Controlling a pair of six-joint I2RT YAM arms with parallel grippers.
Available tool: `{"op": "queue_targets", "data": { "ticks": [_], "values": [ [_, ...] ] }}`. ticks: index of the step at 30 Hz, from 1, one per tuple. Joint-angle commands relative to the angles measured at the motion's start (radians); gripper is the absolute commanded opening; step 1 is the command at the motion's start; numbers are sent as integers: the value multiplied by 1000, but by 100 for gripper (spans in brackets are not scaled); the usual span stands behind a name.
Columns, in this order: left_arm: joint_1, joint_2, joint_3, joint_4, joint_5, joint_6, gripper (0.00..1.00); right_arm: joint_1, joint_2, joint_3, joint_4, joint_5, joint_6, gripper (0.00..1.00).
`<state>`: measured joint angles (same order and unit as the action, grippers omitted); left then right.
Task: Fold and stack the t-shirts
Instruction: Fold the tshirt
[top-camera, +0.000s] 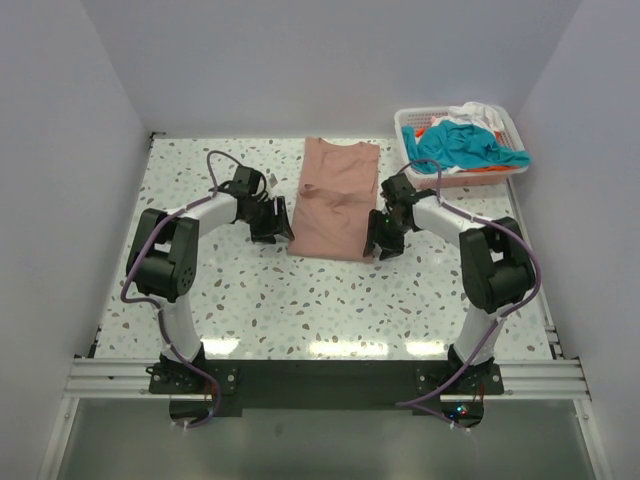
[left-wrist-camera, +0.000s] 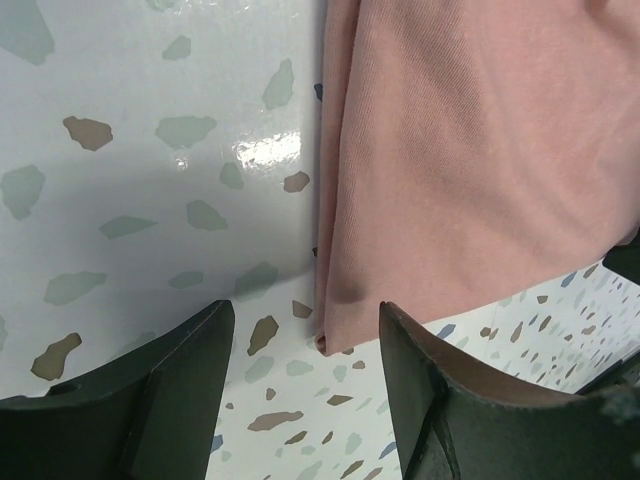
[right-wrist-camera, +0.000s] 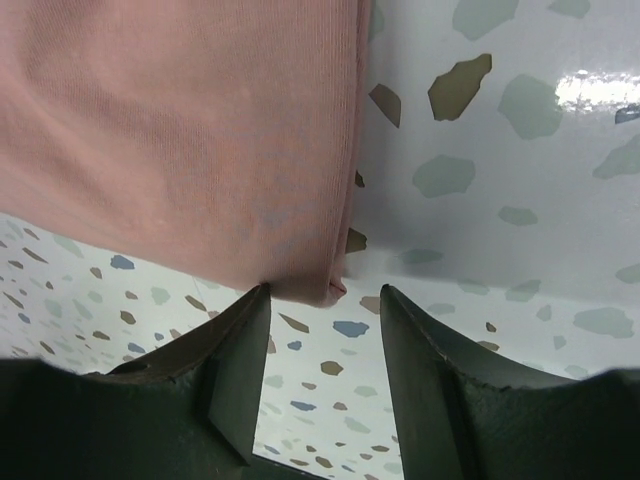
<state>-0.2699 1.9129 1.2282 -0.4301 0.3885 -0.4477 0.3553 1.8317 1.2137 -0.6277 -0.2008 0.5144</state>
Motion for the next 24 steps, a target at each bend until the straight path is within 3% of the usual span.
{"op": "queue_targets", "data": {
  "ticks": [1,24],
  "values": [
    [-5,-52,-13,48,15,-11,64,14,-32,-8,80,-15,35,51],
    [-46,-38,17,24,-62,-3,61,36,43,-14,20,43,24,38]
  ]
}}
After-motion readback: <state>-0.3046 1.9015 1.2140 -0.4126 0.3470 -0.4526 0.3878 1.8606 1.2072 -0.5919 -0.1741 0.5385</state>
